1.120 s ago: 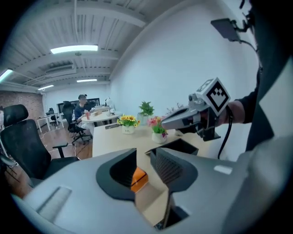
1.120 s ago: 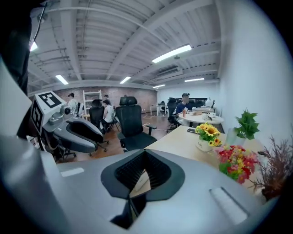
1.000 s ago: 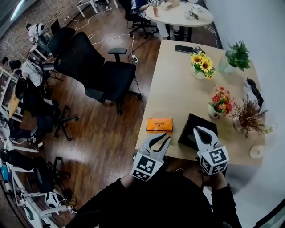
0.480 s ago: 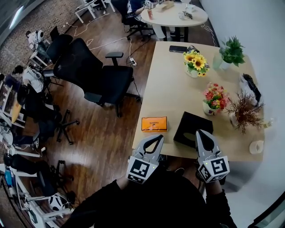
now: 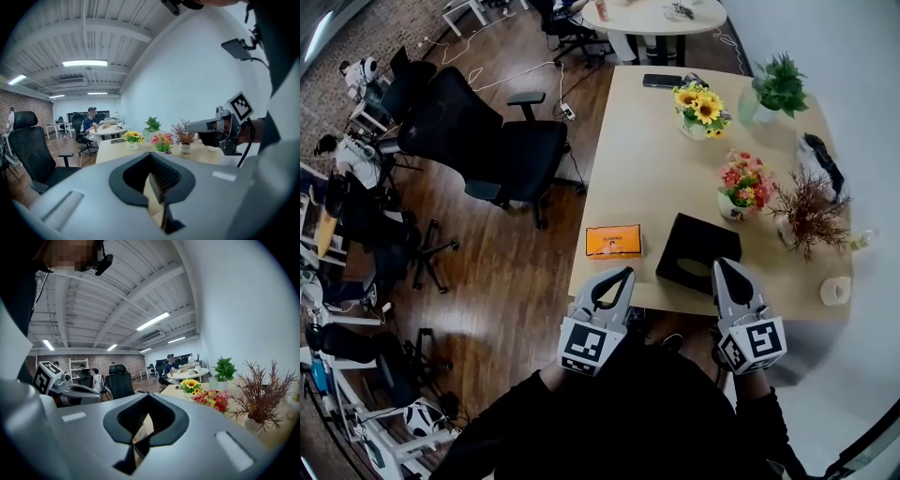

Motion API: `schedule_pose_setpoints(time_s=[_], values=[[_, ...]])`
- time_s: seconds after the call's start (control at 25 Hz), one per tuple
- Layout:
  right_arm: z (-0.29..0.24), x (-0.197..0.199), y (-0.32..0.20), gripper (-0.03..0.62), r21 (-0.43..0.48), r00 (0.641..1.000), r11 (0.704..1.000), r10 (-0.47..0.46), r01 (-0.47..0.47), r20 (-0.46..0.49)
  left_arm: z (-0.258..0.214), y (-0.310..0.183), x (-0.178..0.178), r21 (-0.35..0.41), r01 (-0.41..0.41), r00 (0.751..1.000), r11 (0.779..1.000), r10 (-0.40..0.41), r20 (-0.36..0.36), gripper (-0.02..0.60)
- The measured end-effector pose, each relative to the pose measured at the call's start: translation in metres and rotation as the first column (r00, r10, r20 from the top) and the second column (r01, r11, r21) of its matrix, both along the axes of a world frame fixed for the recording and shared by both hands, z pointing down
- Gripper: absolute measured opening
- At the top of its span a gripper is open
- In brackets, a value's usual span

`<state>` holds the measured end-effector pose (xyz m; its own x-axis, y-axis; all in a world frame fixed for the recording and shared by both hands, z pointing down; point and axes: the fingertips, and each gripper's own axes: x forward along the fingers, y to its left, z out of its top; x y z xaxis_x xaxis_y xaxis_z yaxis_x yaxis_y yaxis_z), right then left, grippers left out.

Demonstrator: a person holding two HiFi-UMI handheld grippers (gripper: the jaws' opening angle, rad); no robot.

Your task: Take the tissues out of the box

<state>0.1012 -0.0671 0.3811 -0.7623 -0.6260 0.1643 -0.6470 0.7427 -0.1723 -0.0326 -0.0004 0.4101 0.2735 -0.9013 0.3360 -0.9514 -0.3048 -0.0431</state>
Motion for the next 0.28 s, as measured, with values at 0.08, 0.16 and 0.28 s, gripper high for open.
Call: schedule_pose_setpoints(time_s=[0.08, 0.16, 0.28], values=[[0.0012, -0.0021, 0.0002, 0.000, -0.004, 1.000, 1.000, -0.008, 0.008, -0.011, 0.0013, 0.0009, -0.0032, 0.002, 0.016, 1.000, 1.000, -0.016, -0.012, 0.002], [0.0026, -0.0052, 0.0002, 0.000, -0.001, 1.000, 1.000, -0.019, 0.019, -0.020, 0.0029, 0.0009, -0.0065, 0.005, 0.030, 0.999, 1.000, -0.030, -0.023, 0.002], [0.0063, -0.0086, -0.0013, 0.000, 0.008, 0.999, 0.999, -0.033, 0.033, -0.037, 0.0055, -0.0014, -0.0105, 0.013, 0.048, 0.998, 0.999, -0.048, -0.045, 0.002]])
